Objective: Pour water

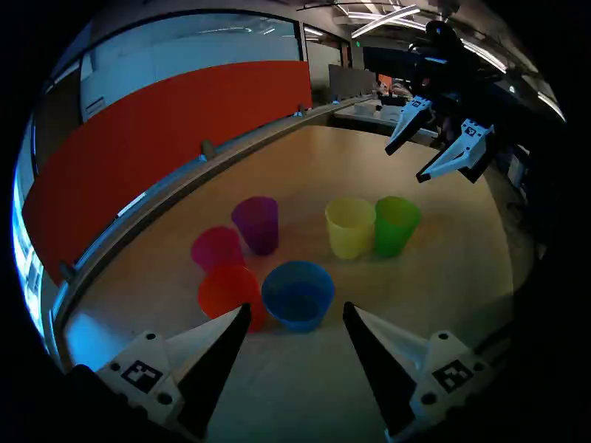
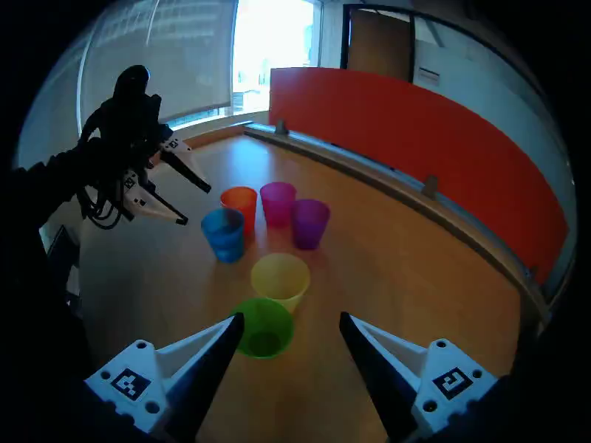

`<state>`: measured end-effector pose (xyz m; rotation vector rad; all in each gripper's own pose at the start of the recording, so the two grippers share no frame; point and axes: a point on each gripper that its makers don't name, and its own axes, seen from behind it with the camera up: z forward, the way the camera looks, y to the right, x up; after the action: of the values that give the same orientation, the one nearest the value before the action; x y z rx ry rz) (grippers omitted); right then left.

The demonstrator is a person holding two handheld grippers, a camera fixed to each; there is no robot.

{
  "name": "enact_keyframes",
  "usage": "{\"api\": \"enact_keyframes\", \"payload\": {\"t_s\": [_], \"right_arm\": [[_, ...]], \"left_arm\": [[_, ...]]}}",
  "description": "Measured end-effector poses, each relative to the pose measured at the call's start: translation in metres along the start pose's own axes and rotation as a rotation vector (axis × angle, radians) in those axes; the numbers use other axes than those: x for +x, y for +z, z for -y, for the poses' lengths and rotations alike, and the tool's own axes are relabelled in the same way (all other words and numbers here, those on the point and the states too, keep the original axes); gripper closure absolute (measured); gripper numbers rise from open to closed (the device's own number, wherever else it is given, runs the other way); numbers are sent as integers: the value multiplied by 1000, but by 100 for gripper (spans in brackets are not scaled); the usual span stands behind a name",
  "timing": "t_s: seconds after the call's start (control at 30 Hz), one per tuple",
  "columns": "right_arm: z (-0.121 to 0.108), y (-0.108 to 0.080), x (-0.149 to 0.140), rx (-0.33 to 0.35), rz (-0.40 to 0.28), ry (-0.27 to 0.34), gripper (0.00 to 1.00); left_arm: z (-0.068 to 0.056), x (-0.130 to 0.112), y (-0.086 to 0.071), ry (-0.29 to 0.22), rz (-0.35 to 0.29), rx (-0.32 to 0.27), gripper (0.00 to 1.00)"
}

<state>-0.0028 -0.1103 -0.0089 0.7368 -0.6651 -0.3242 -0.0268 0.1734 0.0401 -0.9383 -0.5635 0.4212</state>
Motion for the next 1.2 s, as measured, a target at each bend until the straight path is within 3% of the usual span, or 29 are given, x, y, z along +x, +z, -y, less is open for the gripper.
{"api": "enact_keyframes", "payload": {"t_s": [0.67, 1.2], "right_arm": [[-3, 3, -7, -1, 24, -10, 0], [-6, 5, -11, -2, 29, -10, 0]], "left_arm": [[0, -21, 34, -26, 39, -24, 8], [3, -14, 51, -12, 28, -25, 7]]}}
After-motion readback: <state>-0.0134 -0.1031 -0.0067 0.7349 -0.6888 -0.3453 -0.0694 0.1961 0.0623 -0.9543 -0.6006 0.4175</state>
